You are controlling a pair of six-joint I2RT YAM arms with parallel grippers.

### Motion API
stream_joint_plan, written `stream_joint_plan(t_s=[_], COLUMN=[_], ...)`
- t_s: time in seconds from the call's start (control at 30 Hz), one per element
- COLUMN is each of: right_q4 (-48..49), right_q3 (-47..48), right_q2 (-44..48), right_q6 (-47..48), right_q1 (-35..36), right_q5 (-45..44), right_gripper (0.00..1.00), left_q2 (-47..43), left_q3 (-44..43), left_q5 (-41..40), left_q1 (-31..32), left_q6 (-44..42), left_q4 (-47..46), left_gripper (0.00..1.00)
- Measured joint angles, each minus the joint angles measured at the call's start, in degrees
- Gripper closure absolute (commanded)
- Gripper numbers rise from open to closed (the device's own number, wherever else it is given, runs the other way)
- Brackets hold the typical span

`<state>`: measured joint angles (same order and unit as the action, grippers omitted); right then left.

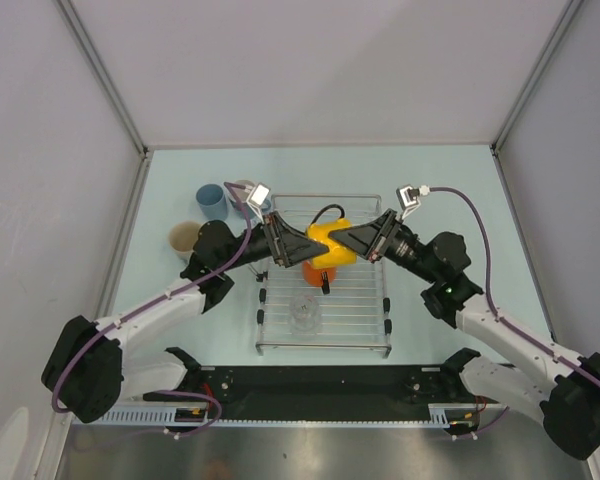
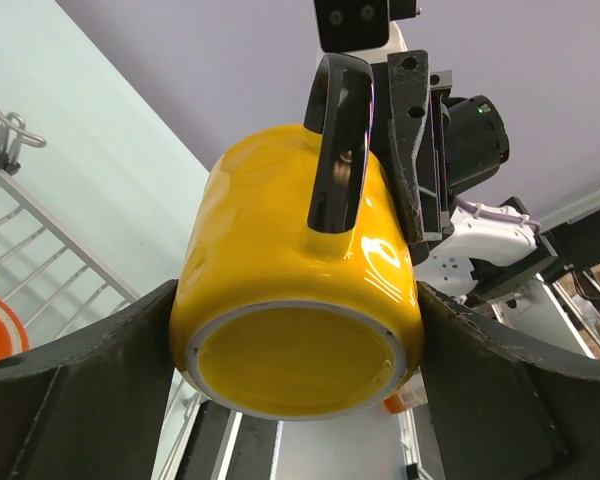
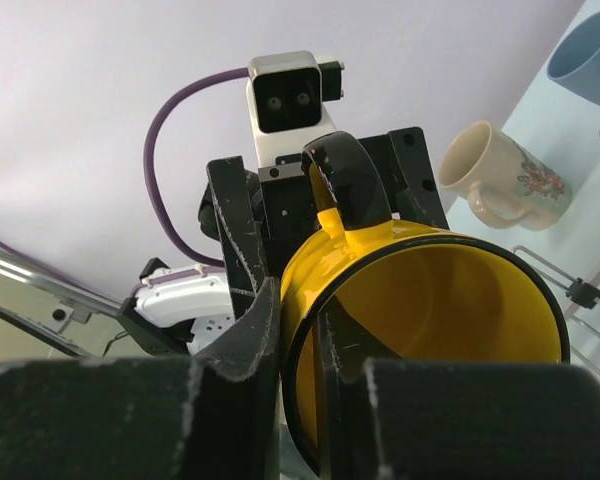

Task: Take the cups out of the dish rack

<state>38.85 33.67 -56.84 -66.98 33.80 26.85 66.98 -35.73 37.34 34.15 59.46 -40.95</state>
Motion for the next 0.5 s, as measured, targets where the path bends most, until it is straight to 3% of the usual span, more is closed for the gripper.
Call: stream_joint_plan(t_s=[0.07, 0.23, 0.5], right_q4=[-2.27, -7.82, -14.32], right_q3=[0.00, 0.66, 1.44], right_q2=[1.57, 4.20, 8.46], right_q6=[0.92, 2.78, 9.40], right_q1=[0.00, -0.39, -3.91], right_q5=[-0.52, -0.35, 0.94], right_gripper=[1.00, 1.00, 1.00], left_q2=[0.04, 0.04, 0.04], left_q3=[-0.39, -1.66, -4.42], left_q5=[0.79, 2.03, -1.64], left_q1=[0.24, 0.74, -2.82], left_q6=[-0.13, -1.18, -0.76], left_q4=[0.70, 3.72, 8.02], left_gripper=[0.17, 0.04, 0.00])
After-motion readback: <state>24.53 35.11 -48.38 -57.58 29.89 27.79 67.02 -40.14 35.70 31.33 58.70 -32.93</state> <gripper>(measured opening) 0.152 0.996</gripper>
